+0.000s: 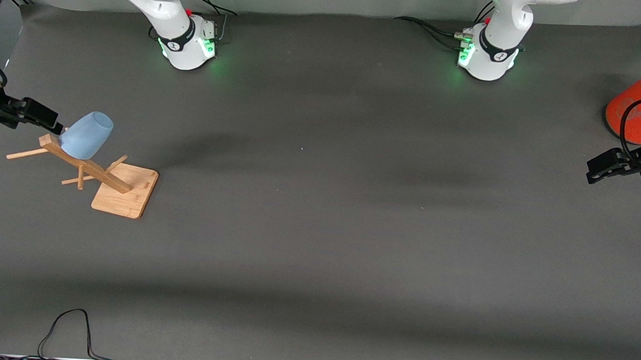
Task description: Rotate and upright cup with both arms
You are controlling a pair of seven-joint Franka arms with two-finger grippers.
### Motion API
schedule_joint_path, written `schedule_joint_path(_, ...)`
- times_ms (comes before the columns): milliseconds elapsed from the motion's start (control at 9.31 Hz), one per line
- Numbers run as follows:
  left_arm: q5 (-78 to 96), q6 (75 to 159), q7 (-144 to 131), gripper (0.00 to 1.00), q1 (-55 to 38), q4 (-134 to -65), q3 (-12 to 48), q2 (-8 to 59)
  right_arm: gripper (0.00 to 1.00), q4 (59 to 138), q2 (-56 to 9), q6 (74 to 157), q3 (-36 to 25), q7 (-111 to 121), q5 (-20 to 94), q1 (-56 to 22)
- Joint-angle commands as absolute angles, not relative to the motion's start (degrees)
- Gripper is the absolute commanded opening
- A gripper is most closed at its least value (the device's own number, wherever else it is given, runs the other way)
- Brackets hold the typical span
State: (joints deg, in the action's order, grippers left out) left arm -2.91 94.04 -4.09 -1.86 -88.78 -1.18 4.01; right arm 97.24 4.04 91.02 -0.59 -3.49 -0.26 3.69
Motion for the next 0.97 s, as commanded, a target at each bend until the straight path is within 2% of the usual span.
schedule_joint_path(0, -2.55, 94.57, -3.08, 1.0, -1.84, -89.47, -1.14, 3.6, 1.0, 105.8, 11.67, 93.86, -2.89, -3.08, -0.7, 3.96)
schedule_joint_path(322, -2.99, 94.83, -3.08, 1.0, -1.67, -89.47, -1.23, 3.69, 1.0, 105.91, 11.6, 93.69, -3.78, -7.17, 0.08, 3.96)
schedule_joint_path(644, -3.08, 95.53, -3.08, 1.0, -1.76, -89.56, -1.23, 3.78, 1.0, 106.0, 11.6, 91.67, -3.6, -30.18, 2.55, 3.17)
schedule_joint_path(859, -3.08, 95.54, -3.08, 1.0, -2.11, -89.56, -1.14, 3.95, 1.0, 107.56, 10.64, 93.76, -3.6, -36.63, 2.55, 2.02)
